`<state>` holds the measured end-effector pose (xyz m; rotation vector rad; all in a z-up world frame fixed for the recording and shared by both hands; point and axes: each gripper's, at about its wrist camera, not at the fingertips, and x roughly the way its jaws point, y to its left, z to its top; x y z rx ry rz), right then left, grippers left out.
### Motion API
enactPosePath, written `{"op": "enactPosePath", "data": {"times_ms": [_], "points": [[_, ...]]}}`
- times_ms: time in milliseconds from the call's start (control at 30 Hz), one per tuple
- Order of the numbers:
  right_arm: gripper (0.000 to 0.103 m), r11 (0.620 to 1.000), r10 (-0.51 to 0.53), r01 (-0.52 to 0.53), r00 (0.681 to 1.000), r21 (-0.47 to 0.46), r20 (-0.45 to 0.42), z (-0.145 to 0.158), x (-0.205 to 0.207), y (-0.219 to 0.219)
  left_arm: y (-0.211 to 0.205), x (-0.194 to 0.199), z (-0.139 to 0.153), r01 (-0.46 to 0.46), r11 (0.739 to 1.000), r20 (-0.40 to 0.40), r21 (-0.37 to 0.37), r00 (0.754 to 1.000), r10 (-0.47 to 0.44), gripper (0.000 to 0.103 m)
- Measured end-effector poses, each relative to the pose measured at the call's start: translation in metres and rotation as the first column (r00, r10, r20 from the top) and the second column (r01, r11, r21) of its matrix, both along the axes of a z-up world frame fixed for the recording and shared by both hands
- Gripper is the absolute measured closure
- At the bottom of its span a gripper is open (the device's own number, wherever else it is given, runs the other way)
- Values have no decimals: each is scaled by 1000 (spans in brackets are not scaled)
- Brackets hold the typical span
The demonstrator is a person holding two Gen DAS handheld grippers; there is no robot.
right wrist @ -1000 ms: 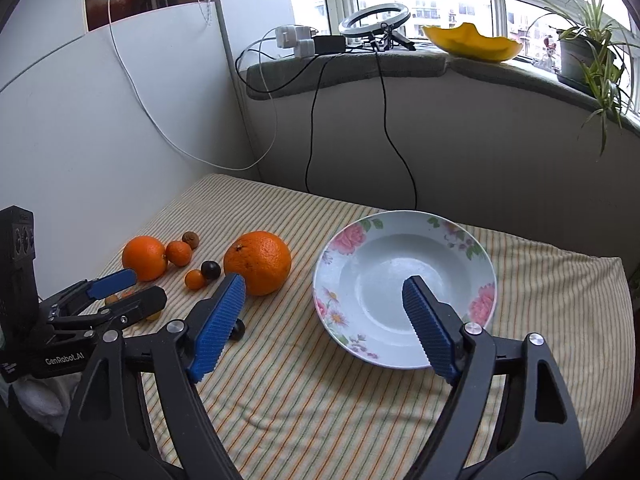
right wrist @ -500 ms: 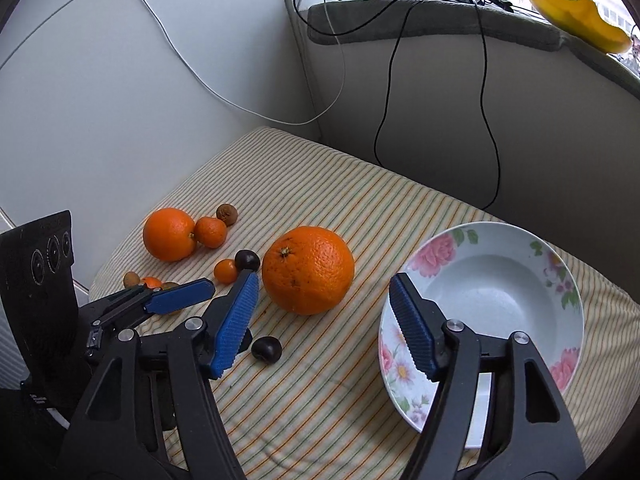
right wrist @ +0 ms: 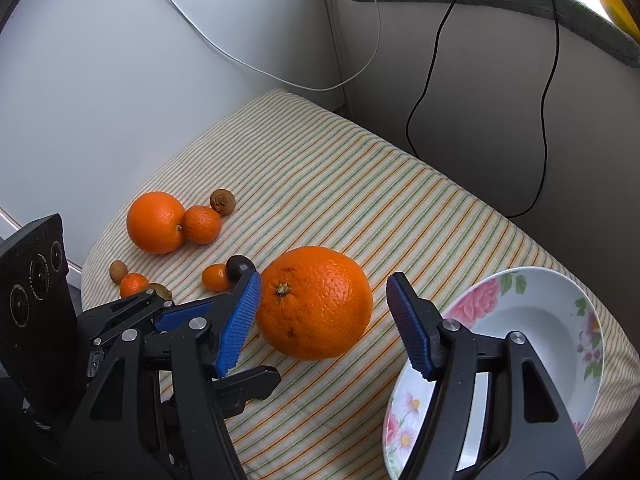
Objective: Organize fruits
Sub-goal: 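Move the open right gripper to the large orange beside the plate, then close the right gripper around the large orange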
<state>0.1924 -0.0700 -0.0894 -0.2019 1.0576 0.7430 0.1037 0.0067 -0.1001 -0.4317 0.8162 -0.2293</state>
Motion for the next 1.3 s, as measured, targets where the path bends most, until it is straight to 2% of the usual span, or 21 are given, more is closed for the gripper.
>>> {"op": "enactPosePath", "data": {"times_ms": [600, 1033, 1300], "points": [[35, 999, 46, -44, 994, 15, -103, -12, 15, 8, -1, 20, -7, 4, 1000, -18, -23, 1000, -4, 46], [38, 1000, 19, -18, 996, 13, -85, -5, 7, 10, -1, 13, -3, 7, 1000, -2, -18, 1000, -7, 46], [38, 999, 8, -6, 999, 35, -54, 12, -2, 1, -5, 5, 11, 20, 1000, 34, -5, 999, -20, 46]]}}
